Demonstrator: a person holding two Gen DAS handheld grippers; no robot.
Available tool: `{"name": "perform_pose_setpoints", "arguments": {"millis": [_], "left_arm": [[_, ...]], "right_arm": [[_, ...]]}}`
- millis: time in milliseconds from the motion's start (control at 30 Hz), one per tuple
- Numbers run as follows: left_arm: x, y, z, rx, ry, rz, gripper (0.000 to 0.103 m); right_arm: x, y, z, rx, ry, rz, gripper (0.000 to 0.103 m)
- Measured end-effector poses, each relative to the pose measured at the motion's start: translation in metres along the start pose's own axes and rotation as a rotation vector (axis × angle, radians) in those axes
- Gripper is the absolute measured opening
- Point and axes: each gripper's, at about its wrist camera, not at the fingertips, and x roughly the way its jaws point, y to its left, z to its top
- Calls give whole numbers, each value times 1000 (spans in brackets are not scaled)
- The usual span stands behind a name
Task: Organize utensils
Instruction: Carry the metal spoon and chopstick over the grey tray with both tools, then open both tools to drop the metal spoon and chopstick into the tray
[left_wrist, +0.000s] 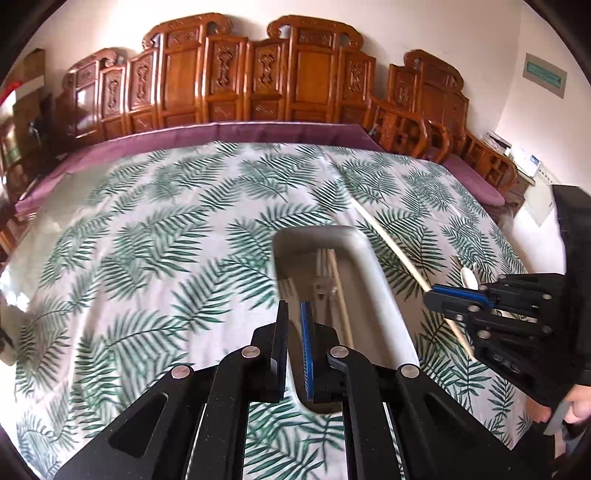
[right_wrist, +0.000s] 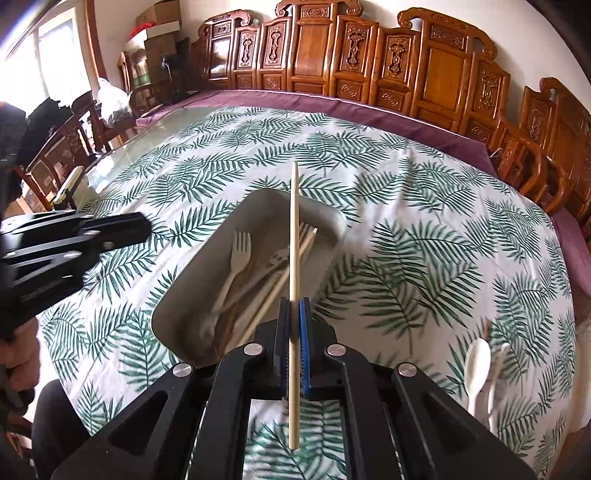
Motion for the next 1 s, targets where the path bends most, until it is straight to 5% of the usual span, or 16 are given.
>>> {"name": "perform_pose_setpoints", "arguments": {"millis": [300, 400, 533, 833, 1000], "left_arm": [[-16, 21, -7, -27, -45, 31, 7], [-13, 30, -8, -36, -44, 54, 19], [-12, 41, -8, -49, -45, 68, 21], [-16, 62, -3, -83, -58, 101, 61], [-17, 67, -2, -94, -65, 105, 63]], "right_arm": [[25, 7, 14, 35, 21, 17, 6], [35, 15, 17, 21, 38, 10, 6], [48, 21, 17, 33, 63, 12, 6], [66, 29, 15, 46, 97, 4, 6], [66, 34, 14, 29, 101, 21, 7]]}}
